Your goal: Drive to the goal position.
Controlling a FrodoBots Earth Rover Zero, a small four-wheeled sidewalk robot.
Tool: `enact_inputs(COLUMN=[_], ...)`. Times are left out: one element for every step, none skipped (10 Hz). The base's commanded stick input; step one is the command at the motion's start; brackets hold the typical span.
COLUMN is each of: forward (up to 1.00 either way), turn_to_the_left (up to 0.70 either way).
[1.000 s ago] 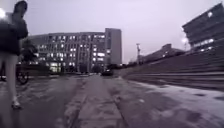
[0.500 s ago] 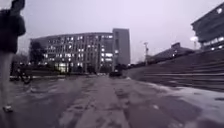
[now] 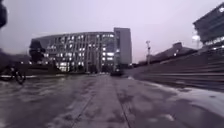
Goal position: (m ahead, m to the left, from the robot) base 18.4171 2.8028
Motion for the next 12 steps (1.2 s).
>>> enact_inputs(forward=[1.0, 1.0, 1.0, 1.0, 1.0, 1.0, 1.0, 1.0, 1.0, 1.0, 1.0, 1.0], turn_to_the_left=[0.0, 0.0, 0.0, 0.0, 0.0, 0.19, 0.27, 0.27, 0.27, 0.27, 0.27, 0.27])
